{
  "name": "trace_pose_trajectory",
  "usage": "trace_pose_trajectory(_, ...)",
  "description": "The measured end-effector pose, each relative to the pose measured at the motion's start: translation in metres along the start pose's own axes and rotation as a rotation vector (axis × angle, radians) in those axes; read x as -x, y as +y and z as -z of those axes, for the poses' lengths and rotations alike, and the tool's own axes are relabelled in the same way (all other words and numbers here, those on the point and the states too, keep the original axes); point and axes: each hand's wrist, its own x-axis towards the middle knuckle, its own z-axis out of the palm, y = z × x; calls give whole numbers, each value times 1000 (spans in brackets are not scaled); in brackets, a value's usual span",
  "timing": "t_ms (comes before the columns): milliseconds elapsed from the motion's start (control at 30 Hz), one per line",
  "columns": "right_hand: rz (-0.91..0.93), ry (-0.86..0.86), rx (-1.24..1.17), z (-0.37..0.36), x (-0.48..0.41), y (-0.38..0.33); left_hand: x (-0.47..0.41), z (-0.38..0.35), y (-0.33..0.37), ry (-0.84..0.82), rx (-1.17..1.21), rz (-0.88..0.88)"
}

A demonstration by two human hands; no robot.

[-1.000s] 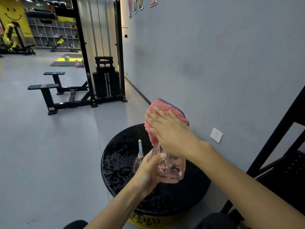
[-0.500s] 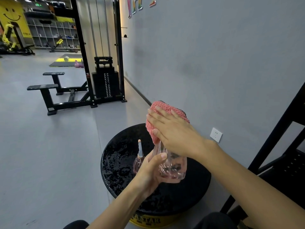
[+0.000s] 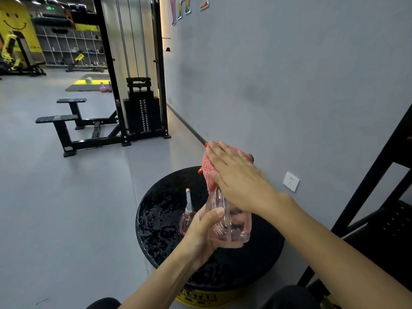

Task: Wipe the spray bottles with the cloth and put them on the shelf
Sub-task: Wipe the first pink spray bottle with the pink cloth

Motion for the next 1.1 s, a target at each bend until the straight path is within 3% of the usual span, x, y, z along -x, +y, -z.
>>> trace_pose_trajectory(167, -111, 45, -76, 5, -12, 6, 0, -2, -2, 7, 29, -1)
trace_pose_trajectory(433, 37, 4, -77, -4, 6, -4, 2, 10, -1, 32, 40, 8)
trace_pose_trajectory(633, -93, 33, -155, 4, -9, 4, 3, 4, 2, 20, 62, 17)
trace_pose_trajectory(900, 48, 36, -96, -8, 5, -6, 4, 9, 6, 19, 59, 10)
trace_pose_trajectory(1100, -2, 63, -65, -3, -13, -3, 4, 5, 6, 25, 32, 31)
